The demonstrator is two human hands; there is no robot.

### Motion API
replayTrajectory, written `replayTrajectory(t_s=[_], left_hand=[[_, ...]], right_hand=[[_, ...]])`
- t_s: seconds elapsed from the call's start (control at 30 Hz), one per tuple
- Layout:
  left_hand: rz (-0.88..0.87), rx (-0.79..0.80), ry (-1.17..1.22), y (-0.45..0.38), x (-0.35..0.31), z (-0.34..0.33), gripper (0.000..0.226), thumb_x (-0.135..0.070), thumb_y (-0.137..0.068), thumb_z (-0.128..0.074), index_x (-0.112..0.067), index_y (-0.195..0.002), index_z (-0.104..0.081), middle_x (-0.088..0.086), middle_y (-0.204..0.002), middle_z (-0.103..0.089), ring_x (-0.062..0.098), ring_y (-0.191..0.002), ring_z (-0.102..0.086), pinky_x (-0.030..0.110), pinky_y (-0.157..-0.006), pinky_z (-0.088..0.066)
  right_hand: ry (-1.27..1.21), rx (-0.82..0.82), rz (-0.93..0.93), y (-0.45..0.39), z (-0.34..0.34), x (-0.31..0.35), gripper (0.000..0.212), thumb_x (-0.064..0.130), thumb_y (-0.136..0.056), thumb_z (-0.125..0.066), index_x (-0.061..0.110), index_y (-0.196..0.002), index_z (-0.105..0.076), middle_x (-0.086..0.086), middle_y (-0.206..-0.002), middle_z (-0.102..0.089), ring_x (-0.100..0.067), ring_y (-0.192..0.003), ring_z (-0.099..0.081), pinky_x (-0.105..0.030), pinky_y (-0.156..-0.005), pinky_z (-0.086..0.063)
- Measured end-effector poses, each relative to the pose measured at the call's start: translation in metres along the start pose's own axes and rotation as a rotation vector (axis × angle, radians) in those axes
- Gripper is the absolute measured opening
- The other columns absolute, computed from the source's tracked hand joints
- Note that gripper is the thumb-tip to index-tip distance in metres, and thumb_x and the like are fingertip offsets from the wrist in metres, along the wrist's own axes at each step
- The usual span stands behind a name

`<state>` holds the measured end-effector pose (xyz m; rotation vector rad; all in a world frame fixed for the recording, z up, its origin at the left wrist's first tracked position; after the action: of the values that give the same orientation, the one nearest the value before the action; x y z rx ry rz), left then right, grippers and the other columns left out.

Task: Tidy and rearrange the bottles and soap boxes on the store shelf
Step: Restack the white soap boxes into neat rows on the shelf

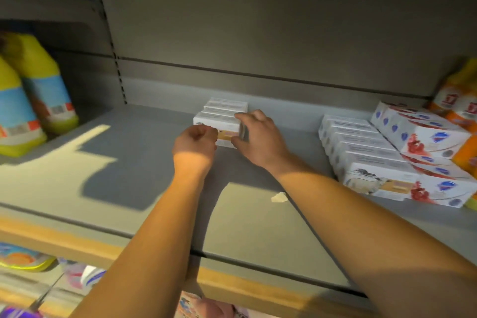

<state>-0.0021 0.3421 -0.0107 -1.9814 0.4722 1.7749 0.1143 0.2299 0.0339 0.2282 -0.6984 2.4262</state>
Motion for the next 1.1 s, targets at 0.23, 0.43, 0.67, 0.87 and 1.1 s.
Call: replayTrajectory(t_s=[0.23,0.43,0.67,0.87,1.1], left_hand=[[-0.020,-0.078,0.059,-0.005,-0.006,0.009,0.016,-0.030,-0.073,-0.057,-0.019,-0.079,-0.067,0.004,-0.077,-0.071,0.024,-0.071,-0.064,0.048,-0.083,-0.056],[-0.046,-0.069,0.047,-0.003,-0.009,0.009,0.014,-0.025,-0.078,-0.057,-0.021,-0.083,-0.069,-0.002,-0.075,-0.071,0.020,-0.066,-0.064,0.046,-0.082,-0.057],[-0.120,0.071,-0.119,0.007,-0.015,-0.018,0.011,-0.030,-0.075,-0.058,-0.025,-0.075,-0.066,-0.004,-0.081,-0.070,0.027,-0.084,-0.068,0.047,-0.083,-0.056],[-0.119,0.399,-0.047,0.036,-0.012,-0.061,0.026,-0.044,-0.083,-0.058,-0.022,-0.083,-0.071,0.005,-0.084,-0.074,0.027,-0.083,-0.070,0.042,-0.066,-0.060],[-0.087,0.596,0.057,0.053,-0.011,-0.080,0.021,-0.031,-0.089,-0.064,-0.014,-0.102,-0.065,0.020,-0.089,-0.071,0.032,-0.064,-0.067,0.034,-0.053,-0.056]], right_hand=[[0.216,-0.108,0.086,-0.008,-0.022,0.008,0.056,0.035,-0.084,-0.067,0.017,-0.134,-0.048,-0.003,-0.144,-0.043,-0.028,-0.131,-0.033,-0.034,-0.107,-0.031],[-0.247,-0.088,-0.128,0.002,-0.013,-0.009,0.040,0.024,-0.083,-0.072,0.018,-0.117,-0.051,-0.005,-0.121,-0.056,-0.025,-0.107,-0.055,-0.029,-0.085,-0.042],[-0.756,-0.126,-0.379,0.071,0.034,-0.067,0.019,0.034,-0.076,-0.071,0.033,-0.093,-0.063,0.010,-0.099,-0.068,-0.014,-0.092,-0.067,-0.041,-0.082,-0.057],[-0.952,-0.176,-0.414,0.101,0.047,-0.083,0.022,0.040,-0.067,-0.070,0.039,-0.089,-0.067,0.002,-0.102,-0.072,-0.019,-0.093,-0.071,-0.050,-0.084,-0.058],[-0.931,-0.189,-0.359,0.096,0.049,-0.080,0.026,0.051,-0.061,-0.068,0.045,-0.087,-0.068,0.004,-0.098,-0.074,-0.016,-0.094,-0.070,-0.050,-0.086,-0.057]])
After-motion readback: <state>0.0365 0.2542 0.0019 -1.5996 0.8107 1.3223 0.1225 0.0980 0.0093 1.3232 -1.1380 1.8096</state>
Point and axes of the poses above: each hand's wrist, its own y-axis away from the middle knuckle, its own z-axis out of the back of the hand, x = y × z, the point moved 9 cm from there along -y, towards the middle knuckle
